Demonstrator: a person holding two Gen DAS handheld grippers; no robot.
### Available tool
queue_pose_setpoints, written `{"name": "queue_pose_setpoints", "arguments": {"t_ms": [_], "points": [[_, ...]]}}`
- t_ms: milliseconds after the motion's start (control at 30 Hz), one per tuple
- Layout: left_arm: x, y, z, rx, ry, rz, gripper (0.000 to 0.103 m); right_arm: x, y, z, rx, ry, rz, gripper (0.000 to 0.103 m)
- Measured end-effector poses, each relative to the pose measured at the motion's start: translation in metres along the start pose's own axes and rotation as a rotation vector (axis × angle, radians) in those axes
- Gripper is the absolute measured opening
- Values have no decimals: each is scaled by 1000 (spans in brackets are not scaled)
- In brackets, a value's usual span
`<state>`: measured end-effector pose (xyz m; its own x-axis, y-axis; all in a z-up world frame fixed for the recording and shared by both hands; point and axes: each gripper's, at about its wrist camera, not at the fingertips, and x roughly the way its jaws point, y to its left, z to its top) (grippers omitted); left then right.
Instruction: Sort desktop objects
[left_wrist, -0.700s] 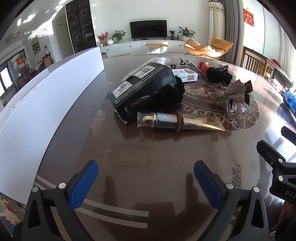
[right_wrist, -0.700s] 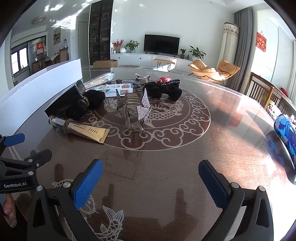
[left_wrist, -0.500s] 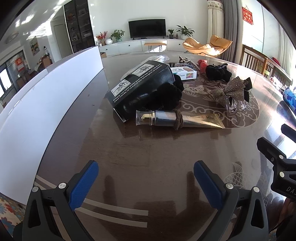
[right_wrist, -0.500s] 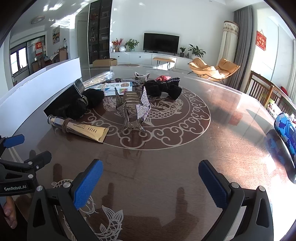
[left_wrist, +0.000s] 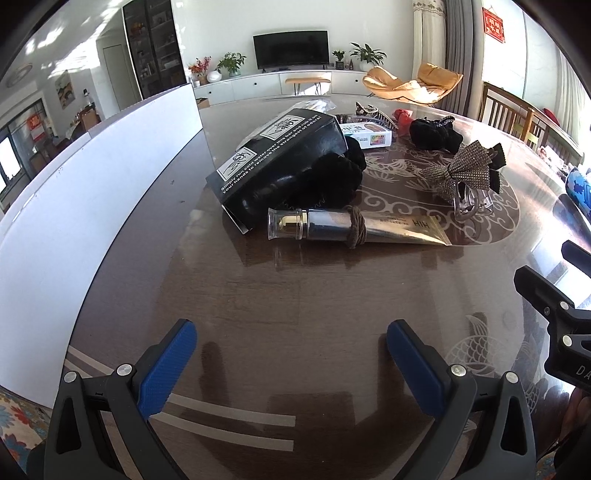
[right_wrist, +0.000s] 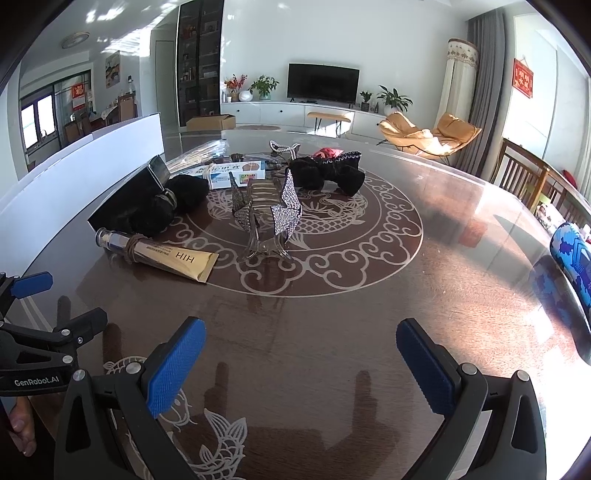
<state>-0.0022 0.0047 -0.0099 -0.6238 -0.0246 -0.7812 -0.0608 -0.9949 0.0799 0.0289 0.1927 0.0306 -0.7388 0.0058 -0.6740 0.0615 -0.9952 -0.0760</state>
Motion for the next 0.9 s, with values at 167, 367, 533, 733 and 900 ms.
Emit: {"name": "queue_pose_setpoints", "arguments": {"t_ms": [167, 367, 533, 733, 900], "points": [[2, 4, 1, -18, 7, -19, 103, 2, -1, 0, 7, 13, -1, 103], [4, 5, 1, -37, 10, -44, 103, 5, -2, 0, 13, 31, 3, 103], [6, 7, 1, -46, 20, -61, 103, 8, -3, 1, 17, 50, 5, 103], [6, 8, 2, -50, 31, -81, 103, 11, -4, 1, 23, 76, 10, 103], [7, 9, 3, -28, 42, -91, 103, 25, -5, 2, 27, 159, 31, 103]]}}
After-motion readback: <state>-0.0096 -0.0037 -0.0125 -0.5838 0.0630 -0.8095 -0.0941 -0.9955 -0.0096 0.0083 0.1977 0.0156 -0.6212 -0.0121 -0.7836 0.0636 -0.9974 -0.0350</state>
